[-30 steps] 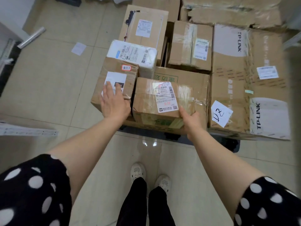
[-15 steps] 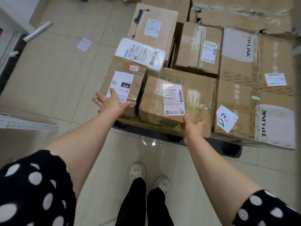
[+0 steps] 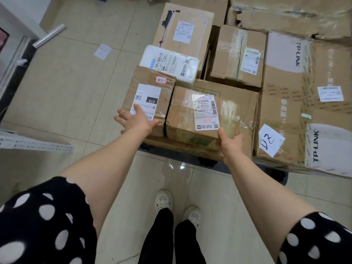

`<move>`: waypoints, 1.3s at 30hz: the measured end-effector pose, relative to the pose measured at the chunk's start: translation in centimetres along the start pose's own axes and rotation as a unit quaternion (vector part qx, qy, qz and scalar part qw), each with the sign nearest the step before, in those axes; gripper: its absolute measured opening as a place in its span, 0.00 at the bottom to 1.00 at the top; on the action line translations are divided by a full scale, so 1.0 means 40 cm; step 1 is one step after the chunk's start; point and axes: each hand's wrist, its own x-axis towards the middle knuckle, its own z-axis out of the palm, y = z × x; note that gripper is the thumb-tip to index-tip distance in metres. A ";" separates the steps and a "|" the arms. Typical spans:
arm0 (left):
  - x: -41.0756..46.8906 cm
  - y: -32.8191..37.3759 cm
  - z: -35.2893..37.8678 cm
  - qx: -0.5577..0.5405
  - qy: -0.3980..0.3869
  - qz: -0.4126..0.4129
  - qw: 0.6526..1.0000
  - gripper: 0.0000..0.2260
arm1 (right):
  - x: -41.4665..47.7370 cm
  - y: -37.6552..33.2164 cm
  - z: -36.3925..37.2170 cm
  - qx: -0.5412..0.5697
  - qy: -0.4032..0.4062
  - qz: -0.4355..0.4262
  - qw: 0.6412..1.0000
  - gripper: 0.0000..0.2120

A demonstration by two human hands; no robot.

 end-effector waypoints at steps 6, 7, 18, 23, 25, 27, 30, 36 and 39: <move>-0.009 -0.006 -0.002 -0.003 0.005 0.006 1.000 0.44 | -0.011 -0.018 -0.019 -0.088 -0.015 0.007 0.996 0.42; -0.014 -0.005 -0.005 -0.003 0.011 0.008 1.000 0.44 | -0.017 -0.025 -0.022 -0.095 -0.020 0.007 0.995 0.43; -0.234 0.117 -0.058 0.063 0.031 0.150 0.986 0.34 | -0.212 -0.123 -0.213 -0.185 -0.022 -0.123 0.975 0.39; -0.411 0.291 -0.070 0.153 0.039 0.308 0.938 0.38 | -0.321 -0.187 -0.430 -0.207 0.015 -0.175 0.962 0.36; -0.503 0.377 -0.064 0.181 0.029 0.372 0.910 0.37 | -0.370 -0.204 -0.533 -0.216 0.055 -0.193 0.956 0.33; -0.607 0.458 -0.048 0.205 0.024 0.435 0.876 0.35 | -0.418 -0.205 -0.641 -0.245 0.111 -0.206 0.941 0.32; -0.768 0.558 -0.013 0.242 0.009 0.511 0.825 0.33 | -0.489 -0.189 -0.796 -0.282 0.195 -0.196 0.918 0.35; -1.092 0.663 0.088 0.307 0.006 0.650 0.696 0.26 | -0.627 -0.065 -1.069 -0.335 0.349 -0.139 0.864 0.36; -1.270 0.674 0.166 0.323 0.014 0.707 0.629 0.26 | -0.707 0.037 -1.199 -0.331 0.388 -0.093 0.855 0.33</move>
